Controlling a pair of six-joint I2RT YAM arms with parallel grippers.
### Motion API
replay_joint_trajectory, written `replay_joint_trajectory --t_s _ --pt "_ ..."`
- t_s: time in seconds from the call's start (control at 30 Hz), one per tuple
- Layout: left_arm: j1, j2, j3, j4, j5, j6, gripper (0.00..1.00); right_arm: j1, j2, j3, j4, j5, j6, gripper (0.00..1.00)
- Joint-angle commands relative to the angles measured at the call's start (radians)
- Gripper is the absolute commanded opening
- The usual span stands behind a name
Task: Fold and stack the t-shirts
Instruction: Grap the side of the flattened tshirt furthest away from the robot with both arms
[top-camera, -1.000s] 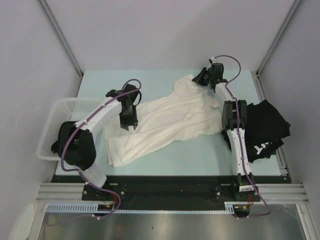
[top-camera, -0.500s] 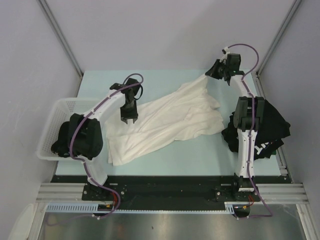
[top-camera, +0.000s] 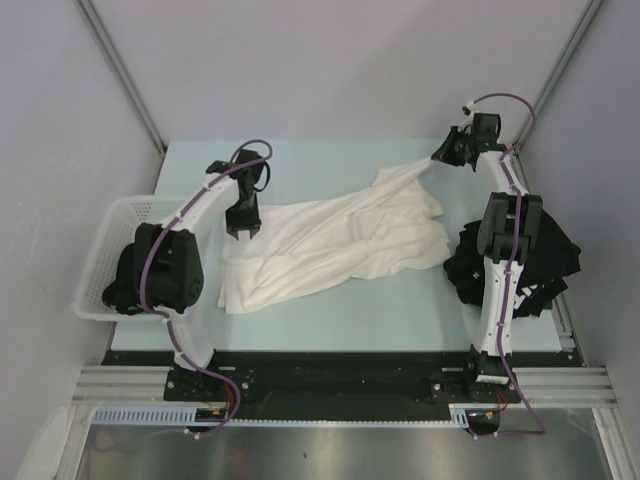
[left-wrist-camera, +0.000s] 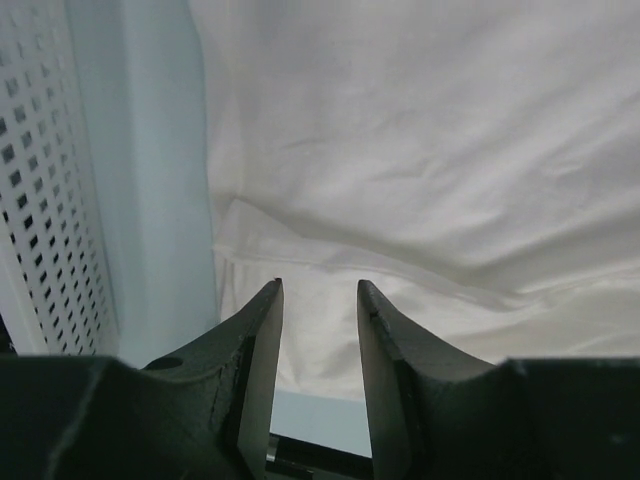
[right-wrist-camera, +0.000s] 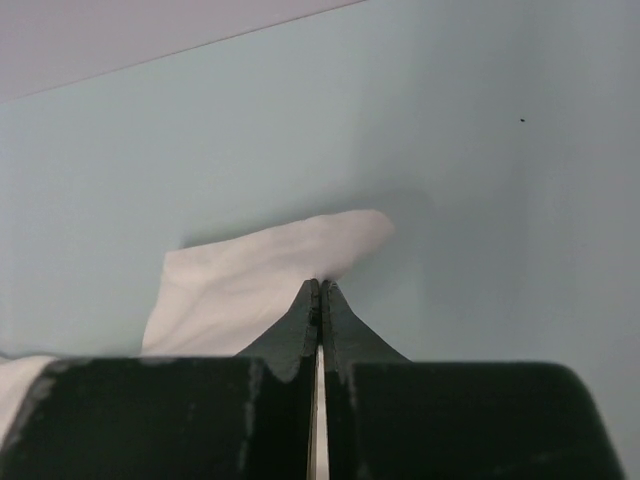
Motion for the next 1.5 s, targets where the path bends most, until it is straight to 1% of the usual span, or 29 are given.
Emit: replay_joint_trajectory --t_s 0.0,0.13,0.17,0.23,0.27,0.33,0.37,0.4,0.47,0.53,0.73,0.9,0.93,0.97,1.03,1.07,1.1,1.3,1.47 --pt "0.050 0.062 0.093 0.067 -0.092 0.039 0.41 -0.001 -0.035 0.007 0.011 -0.008 -0.017 0.00" --pt "0.116 0.177 0.200 0.078 -0.095 0.036 0.42 0.005 -0.045 -0.005 -0.001 -0.014 -0.029 0.00" --pt "0.126 0.228 0.258 0.079 -0.087 0.038 0.43 0.005 -0.054 -0.009 -0.001 -0.016 -0.034 0.00" --pt "0.152 0.280 0.320 0.079 -0.077 0.048 0.46 0.004 -0.063 -0.025 -0.001 -0.014 -0.035 0.00" --pt "0.160 0.317 0.399 0.061 -0.081 0.048 0.46 0.004 -0.072 -0.029 -0.003 -0.014 -0.041 0.00" --pt "0.183 0.424 0.491 0.029 -0.075 0.053 0.47 0.002 -0.077 -0.032 -0.007 -0.014 -0.045 0.00" --pt "0.189 0.456 0.583 0.001 -0.074 0.057 0.47 0.001 -0.081 -0.037 -0.010 -0.016 -0.049 0.00" --pt "0.197 0.513 0.620 -0.006 -0.066 0.065 0.47 -0.002 -0.085 -0.039 -0.010 -0.017 -0.051 0.00" --pt "0.203 0.552 0.708 -0.017 -0.064 0.082 0.48 -0.004 -0.088 -0.042 -0.012 -0.020 -0.051 0.00" --pt "0.211 0.592 0.746 -0.013 -0.051 0.090 0.48 -0.007 -0.094 -0.043 -0.012 -0.022 -0.051 0.00" --pt "0.238 0.628 0.734 0.012 -0.008 0.068 0.50 -0.010 -0.101 -0.049 -0.012 -0.028 -0.051 0.00" --pt "0.243 0.635 0.716 0.015 0.018 0.051 0.49 -0.013 -0.106 -0.051 -0.010 -0.036 -0.045 0.00" --pt "0.243 0.635 0.711 0.018 0.020 0.050 0.47 -0.016 -0.106 -0.051 -0.009 -0.037 -0.042 0.00" --pt "0.243 0.633 0.704 0.023 0.023 0.048 0.40 -0.016 -0.108 -0.052 -0.007 -0.039 -0.040 0.00" --pt "0.245 0.629 0.685 0.032 0.032 0.045 0.21 -0.018 -0.109 -0.052 -0.007 -0.040 -0.037 0.00" --pt "0.245 0.629 0.679 0.032 0.032 0.039 0.07 -0.018 -0.111 -0.055 -0.007 -0.040 -0.038 0.00" --pt "0.245 0.624 0.668 0.032 0.037 0.035 0.01 -0.019 -0.112 -0.058 -0.004 -0.042 -0.038 0.00" --pt "0.245 0.577 0.599 0.046 0.040 0.024 0.00 -0.021 -0.115 -0.066 0.005 -0.053 -0.026 0.00" --pt "0.245 0.506 0.590 0.056 0.014 0.019 0.00 -0.021 -0.121 -0.069 0.016 -0.054 -0.014 0.00"
